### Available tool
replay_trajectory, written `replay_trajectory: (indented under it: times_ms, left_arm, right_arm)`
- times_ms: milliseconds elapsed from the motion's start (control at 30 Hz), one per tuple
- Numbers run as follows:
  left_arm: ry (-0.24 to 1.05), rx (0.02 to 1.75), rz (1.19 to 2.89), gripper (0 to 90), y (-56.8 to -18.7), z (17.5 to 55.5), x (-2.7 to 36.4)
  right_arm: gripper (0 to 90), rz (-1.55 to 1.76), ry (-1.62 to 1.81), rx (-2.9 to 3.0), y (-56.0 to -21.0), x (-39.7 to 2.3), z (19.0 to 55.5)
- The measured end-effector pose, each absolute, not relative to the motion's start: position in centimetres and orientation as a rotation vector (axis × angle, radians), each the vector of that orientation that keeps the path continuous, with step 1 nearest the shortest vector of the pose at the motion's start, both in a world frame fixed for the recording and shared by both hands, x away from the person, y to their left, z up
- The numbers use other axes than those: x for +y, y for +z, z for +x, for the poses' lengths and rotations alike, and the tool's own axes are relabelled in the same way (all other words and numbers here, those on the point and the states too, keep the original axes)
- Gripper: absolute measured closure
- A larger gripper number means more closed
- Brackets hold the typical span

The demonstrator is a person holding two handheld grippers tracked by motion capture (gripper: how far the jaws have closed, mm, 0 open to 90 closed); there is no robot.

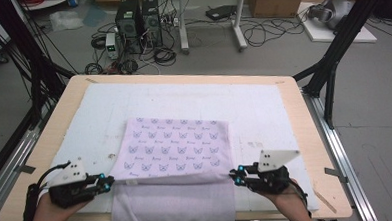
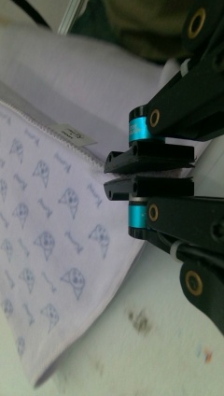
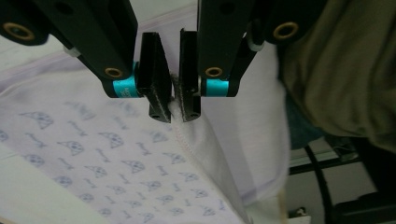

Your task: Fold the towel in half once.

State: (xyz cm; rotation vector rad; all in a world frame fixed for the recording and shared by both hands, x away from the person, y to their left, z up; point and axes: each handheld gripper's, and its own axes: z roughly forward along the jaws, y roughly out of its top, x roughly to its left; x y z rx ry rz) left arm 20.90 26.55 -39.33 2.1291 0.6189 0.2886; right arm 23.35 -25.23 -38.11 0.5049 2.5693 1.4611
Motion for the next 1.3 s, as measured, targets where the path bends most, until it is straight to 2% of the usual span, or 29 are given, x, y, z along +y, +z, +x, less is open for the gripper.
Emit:
replay_trajectory:
  times_ms: [133, 267, 600, 833, 1067, 1200, 1267, 1300]
  left_arm:
    - [0.287, 0.606, 2.131, 63.7, -39.3, 20.5, 26.4]
    - [0.303, 0.608, 2.12, 57.8, -39.3, 22.4, 26.1]
    - [0.36, 0.677, 2.11, 56.8, -39.9, 30.6, 24.5]
    - [0.395, 0.835, 2.067, 59.0, -41.5, 36.7, 24.3]
    - [0.427, 0.974, 2.005, 61.0, -42.5, 40.9, 25.2]
    - [0.366, 1.014, 2.051, 50.2, -43.4, 42.1, 24.9]
    - [0.361, 1.042, 2.063, 42.3, -43.8, 42.3, 24.4]
    - [0.36, 1.049, 2.074, 41.6, -44.0, 42.5, 24.3]
  right_arm:
    - [72.1, 0.518, 1.496, 2.581, -38.2, -25.9, 22.2]
    - [67.2, 0.576, 1.513, 2.568, -38.6, -26.3, 24.2]
    - [60.8, 0.718, 1.353, 2.567, -40.1, -25.1, 32.5]
    - [53.8, 0.79, 1.32, 2.545, -40.4, -24.4, 38.0]
    - [41.5, 0.93, 1.219, 2.525, -42.2, -24.3, 41.7]
    - [39.2, 0.964, 1.184, 2.54, -43.5, -23.9, 42.5]
    - [39.8, 0.965, 1.141, 2.547, -44.0, -23.7, 42.8]
    - [42.5, 0.977, 1.131, 2.553, -44.3, -23.7, 42.9]
